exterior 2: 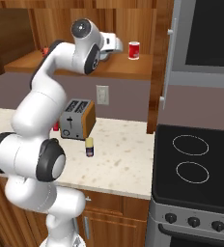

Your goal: Pick the cans from the counter and place them in their designated side in the cabinet.

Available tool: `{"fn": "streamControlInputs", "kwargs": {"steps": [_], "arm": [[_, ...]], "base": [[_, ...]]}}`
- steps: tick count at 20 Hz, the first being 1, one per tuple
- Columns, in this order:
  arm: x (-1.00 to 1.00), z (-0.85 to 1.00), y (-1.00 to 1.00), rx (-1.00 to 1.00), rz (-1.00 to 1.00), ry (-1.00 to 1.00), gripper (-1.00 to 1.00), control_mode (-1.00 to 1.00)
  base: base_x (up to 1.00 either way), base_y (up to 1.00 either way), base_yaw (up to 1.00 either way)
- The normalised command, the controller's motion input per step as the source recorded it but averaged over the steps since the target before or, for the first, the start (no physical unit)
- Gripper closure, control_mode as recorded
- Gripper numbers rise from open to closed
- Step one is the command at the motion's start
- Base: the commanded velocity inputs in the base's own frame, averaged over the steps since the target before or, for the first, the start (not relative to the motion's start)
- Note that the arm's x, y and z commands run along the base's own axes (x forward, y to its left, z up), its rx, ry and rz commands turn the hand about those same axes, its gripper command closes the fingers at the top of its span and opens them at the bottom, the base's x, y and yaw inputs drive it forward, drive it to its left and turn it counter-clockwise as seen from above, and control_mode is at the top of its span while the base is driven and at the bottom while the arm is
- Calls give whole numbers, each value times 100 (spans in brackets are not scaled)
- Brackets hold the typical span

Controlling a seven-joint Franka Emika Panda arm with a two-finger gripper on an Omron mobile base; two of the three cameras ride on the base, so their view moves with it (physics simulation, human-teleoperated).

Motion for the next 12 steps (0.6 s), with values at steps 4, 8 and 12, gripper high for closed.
{"fn": "streamControlInputs", "kwargs": {"steps": [4,8,12], "arm": [[25,0,-9,0,0,0,100,-100],[21,0,-7,0,0,2,100,-100],[19,0,-2,0,0,3,100,-100]], "base": [[0,0,0],[0,0,0],[0,0,0]]}}
